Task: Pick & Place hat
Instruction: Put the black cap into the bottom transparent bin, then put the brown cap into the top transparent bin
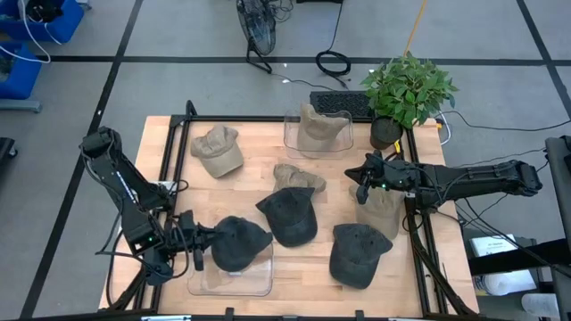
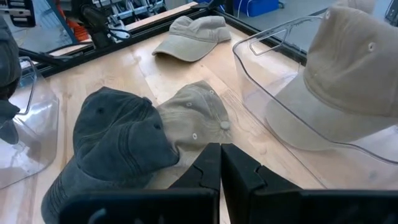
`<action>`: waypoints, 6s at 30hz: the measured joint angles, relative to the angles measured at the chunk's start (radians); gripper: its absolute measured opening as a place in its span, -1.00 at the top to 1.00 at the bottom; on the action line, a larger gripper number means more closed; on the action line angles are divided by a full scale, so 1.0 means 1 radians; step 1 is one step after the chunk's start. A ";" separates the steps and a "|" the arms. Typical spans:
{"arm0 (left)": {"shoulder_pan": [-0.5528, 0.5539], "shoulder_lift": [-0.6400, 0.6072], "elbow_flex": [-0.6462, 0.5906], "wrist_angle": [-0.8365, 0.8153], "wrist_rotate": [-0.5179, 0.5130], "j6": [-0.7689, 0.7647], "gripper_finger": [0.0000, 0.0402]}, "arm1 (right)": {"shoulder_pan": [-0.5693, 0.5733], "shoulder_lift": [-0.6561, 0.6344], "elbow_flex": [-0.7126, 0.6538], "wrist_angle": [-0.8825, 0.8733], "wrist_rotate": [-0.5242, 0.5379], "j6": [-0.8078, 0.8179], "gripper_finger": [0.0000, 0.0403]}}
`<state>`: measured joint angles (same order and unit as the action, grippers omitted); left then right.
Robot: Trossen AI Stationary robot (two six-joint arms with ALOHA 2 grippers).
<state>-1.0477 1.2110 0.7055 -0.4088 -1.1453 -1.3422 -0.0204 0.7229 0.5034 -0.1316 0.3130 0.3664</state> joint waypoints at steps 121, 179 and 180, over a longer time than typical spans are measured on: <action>1.408 -0.028 0.140 -0.132 1.178 1.339 0.99 | -0.065 0.487 0.595 -1.067 -0.057 0.110 0.90; 1.367 -0.028 0.140 -0.057 1.234 1.231 0.97 | -0.102 0.503 -0.018 -0.572 -0.363 0.210 0.92; 1.365 -0.028 0.140 -0.057 1.234 1.231 0.98 | -0.092 0.490 -0.018 -0.565 -0.362 0.223 0.94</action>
<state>0.3173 1.1828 0.8459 -0.4660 0.0887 -0.1113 -0.1127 1.2129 0.4849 -0.6969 -0.0487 0.5892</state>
